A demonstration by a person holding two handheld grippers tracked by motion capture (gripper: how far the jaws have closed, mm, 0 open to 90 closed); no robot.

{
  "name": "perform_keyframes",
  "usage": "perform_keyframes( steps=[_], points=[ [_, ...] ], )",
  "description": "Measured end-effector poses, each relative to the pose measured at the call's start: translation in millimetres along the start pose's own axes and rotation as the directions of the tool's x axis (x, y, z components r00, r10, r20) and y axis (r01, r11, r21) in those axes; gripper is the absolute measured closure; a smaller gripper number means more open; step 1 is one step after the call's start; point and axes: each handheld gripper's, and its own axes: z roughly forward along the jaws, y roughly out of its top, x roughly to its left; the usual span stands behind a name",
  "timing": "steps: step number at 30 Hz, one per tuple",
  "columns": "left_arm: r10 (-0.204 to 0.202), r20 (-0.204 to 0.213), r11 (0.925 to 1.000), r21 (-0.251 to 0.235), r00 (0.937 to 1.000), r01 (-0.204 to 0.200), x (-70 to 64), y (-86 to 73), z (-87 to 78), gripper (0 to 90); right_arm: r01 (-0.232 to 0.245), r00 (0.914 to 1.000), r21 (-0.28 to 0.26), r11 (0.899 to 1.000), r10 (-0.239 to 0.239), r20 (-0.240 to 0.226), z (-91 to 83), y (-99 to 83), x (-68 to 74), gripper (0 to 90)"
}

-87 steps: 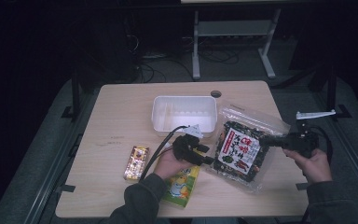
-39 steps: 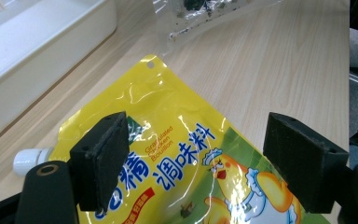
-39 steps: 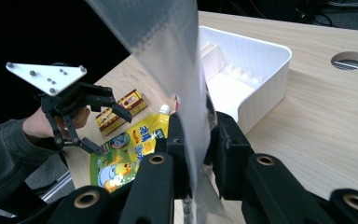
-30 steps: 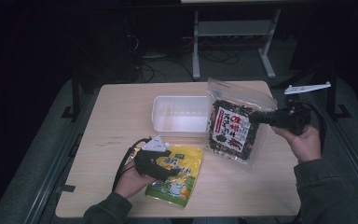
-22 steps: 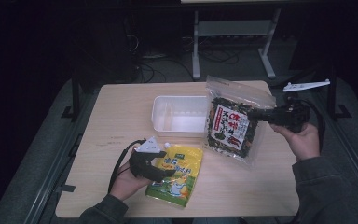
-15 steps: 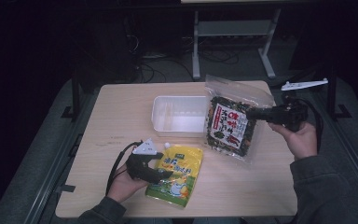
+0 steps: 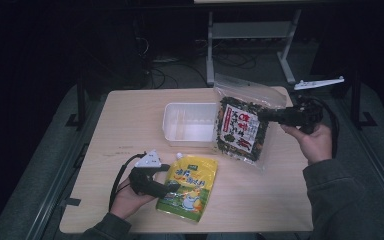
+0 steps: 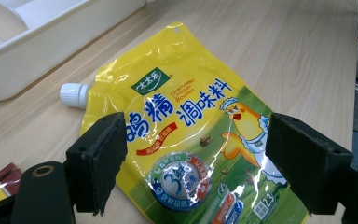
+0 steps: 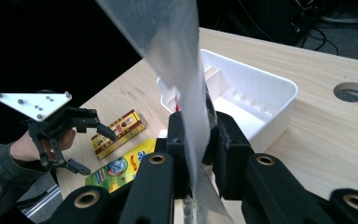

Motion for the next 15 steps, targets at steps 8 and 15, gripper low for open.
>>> perform_keyframes(
  steps=[8, 15],
  points=[
    [-0.01, -0.008, 0.9999, -0.013, 0.9999, 0.01, 3.2, -1.8, -6.0, 20.0, 0.005, 1.0, -0.004, 1.0, -0.005, 0.002, 16.3, 9.2, 2.3, 77.6],
    [-0.016, -0.009, 0.9998, -0.015, 0.9998, 0.016, 4.3, -2.2, -5.5, 19.8, 0.007, 0.9999, -0.02, 1.0, -0.006, 0.014, 24.8, 20.1, 2.8, 77.6]
  ],
)
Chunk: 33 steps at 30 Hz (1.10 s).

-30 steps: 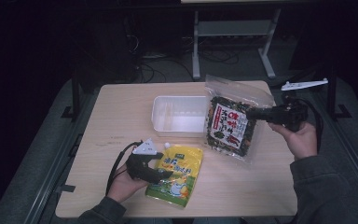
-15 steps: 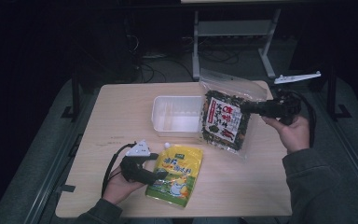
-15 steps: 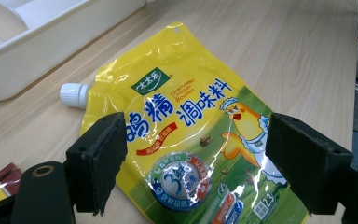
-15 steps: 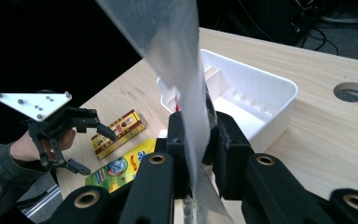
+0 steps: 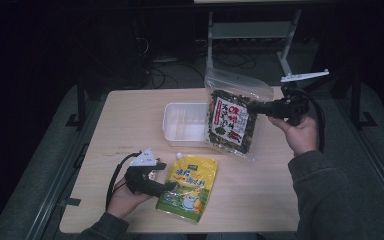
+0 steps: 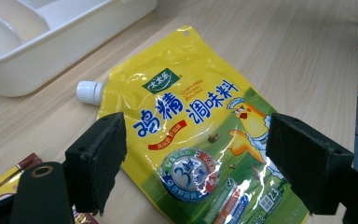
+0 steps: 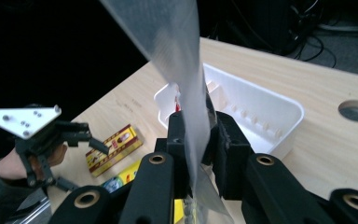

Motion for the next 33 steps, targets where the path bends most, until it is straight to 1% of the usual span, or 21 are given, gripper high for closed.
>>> perform_keyframes(
  steps=[3, 7, 11, 15, 19, 24, 29, 33],
  points=[
    [-0.002, 0.006, 1.0, 0.005, 1.0, 0.002, 0.0, -0.4, 2.1, 19.8, 0.003, 1.0, -0.016, 1.0, -0.003, 0.003, 1.8, 7.1, 0.5, 77.6],
    [-0.002, 0.007, 1.0, 0.008, 1.0, 0.002, 0.9, -0.9, 2.2, 19.7, 0.011, 0.9996, -0.028, 1.0, -0.01, 0.026, 8.1, 15.8, 0.7, 77.6],
    [-0.011, 0.006, 0.9999, 0.001, 0.9999, 0.011, 2.4, -1.9, 0.4, 19.7, 0.009, 0.9995, -0.043, 0.999, -0.008, 0.029, 18.7, 22.6, -0.6, 77.6],
    [-0.015, 0.007, 0.9999, 0.001, 0.9999, 0.015, 4.3, -3.4, -0.8, 19.7, 0.018, 0.9988, -0.041, 0.999, -0.016, 0.045, 32.2, 28.8, -1.2, 77.6],
    [-0.016, 0.007, 0.9999, 0.001, 0.9999, 0.016, 5.5, -3.4, -1.9, 19.7, 0.02, 0.998, -0.052, 0.998, -0.017, 0.062, 46.3, 34.2, -2.5, 77.6],
    [-0.021, 0.002, 0.9997, -0.008, 0.9998, 0.021, 7.1, -4.0, -4.1, 19.7, 0.031, 0.9943, -0.056, 0.998, -0.025, 0.103, 60.7, 40.2, -4.9, 77.6],
    [-0.023, 0.003, 0.9997, -0.012, 0.9997, 0.023, 8.3, -4.3, -5.3, 19.7, 0.042, 0.9917, -0.076, 0.996, -0.032, 0.124, 71.6, 44.3, -7.3, 77.6],
    [-0.024, 0.003, 0.9996, -0.013, 0.9997, 0.024, 8.6, -4.2, -5.5, 19.7, 0.064, 0.9881, -0.075, 0.995, -0.052, 0.144, 80.8, 45.8, -10.3, 77.6]
  ],
)
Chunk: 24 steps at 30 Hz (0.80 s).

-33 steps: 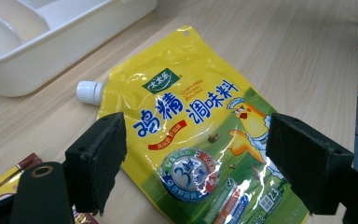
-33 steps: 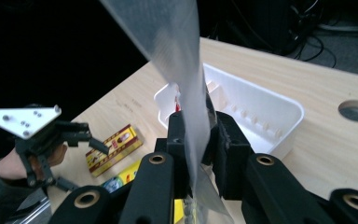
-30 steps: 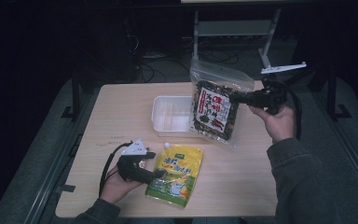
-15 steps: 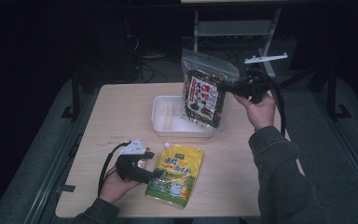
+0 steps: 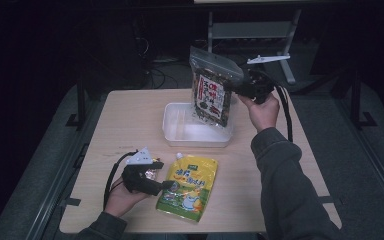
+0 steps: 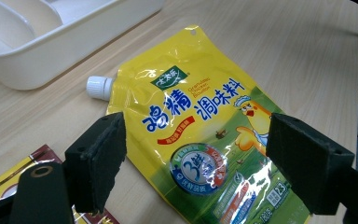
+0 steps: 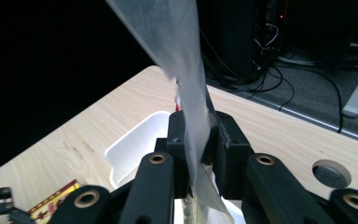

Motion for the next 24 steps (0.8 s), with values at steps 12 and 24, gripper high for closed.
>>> perform_keyframes(
  steps=[12, 24],
  points=[
    [-0.014, -0.004, 0.9999, -0.009, 0.9999, 0.014, 4.1, -2.0, -2.9, 19.6, -0.01, 0.9999, 0.001, 1.0, 0.01, 0.001, 20.5, -8.6, -8.5, 77.6],
    [-0.021, -0.001, 0.9997, -0.009, 0.9998, 0.021, 5.8, -2.9, -2.7, 19.6, 0.009, 0.9999, 0.037, 0.999, -0.008, -0.011, 38.6, -22.9, -13.7, 77.5]
  ],
)
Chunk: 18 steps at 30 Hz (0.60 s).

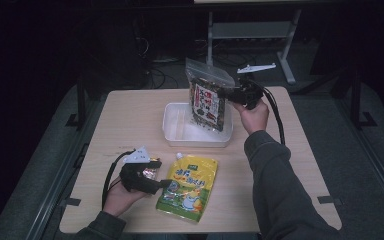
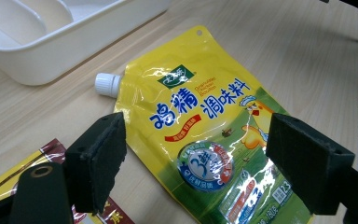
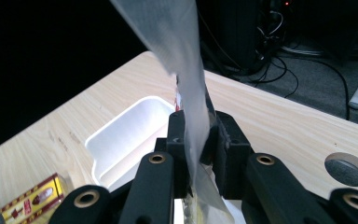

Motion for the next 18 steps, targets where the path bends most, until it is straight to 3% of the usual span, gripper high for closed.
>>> perform_keyframes(
  steps=[18],
  points=[
    [-0.002, -0.003, 1.0, -0.002, 1.0, 0.002, 0.4, -0.2, -1.0, 19.5, 0.001, 0.9976, 0.034, 0.999, 0.001, -0.07, -0.3, -5.5, -14.4, 77.4]
  ],
)
